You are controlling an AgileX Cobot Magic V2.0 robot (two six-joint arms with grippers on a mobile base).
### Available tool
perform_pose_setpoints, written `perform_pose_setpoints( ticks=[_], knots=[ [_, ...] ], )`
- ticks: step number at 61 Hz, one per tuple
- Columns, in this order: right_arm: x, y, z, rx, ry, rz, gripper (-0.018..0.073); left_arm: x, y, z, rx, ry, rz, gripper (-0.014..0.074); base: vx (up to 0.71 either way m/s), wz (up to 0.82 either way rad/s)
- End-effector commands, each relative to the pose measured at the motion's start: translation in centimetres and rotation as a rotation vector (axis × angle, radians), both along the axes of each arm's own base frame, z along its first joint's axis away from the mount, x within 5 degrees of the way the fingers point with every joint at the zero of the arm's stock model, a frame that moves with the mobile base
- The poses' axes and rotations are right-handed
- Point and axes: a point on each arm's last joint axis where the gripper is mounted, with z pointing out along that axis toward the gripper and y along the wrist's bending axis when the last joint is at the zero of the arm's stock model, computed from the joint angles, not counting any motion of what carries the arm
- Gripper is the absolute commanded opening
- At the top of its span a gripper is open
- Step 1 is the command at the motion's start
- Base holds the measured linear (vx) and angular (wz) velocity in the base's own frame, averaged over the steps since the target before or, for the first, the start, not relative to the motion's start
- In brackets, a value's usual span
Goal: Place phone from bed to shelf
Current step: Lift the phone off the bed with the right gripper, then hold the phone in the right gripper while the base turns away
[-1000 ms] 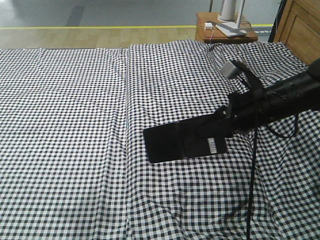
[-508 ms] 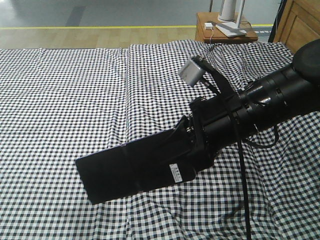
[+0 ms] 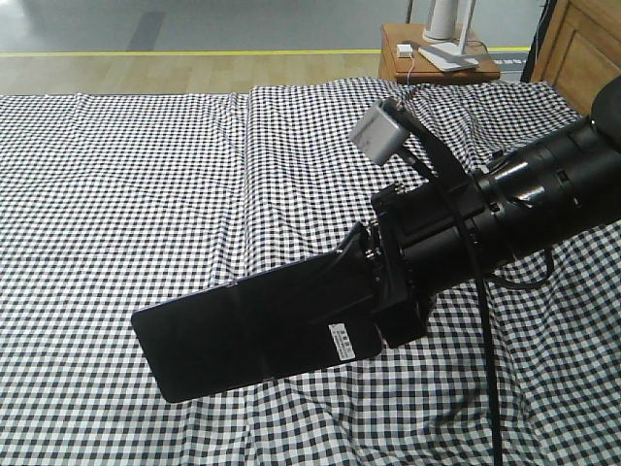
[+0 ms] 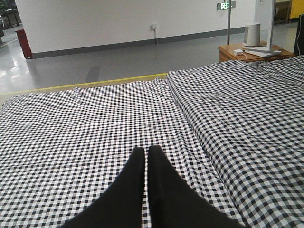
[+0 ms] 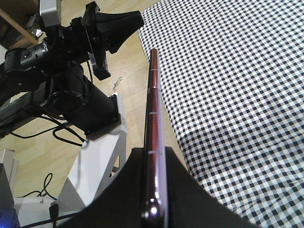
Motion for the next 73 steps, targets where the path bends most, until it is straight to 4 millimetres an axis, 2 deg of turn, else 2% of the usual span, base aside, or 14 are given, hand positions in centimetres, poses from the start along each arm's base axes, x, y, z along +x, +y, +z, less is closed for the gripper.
perform_pose_setpoints(
  ticks=[1,73],
  knots=[
    [-1.40,-0.02,2.23,0.093,0.006,0.055,-0.0001,-0.13,-0.05,1.59,-0.009,-0.110,-0.006,0.0001,0.00,0.00],
    [-1.39,-0.02,2.23,0.092,0.004,0.055,-0.0001,-0.13,-0.05,1.59,-0.009,-0.110,-0.006,0.0001,-0.01,0.05]
  ],
)
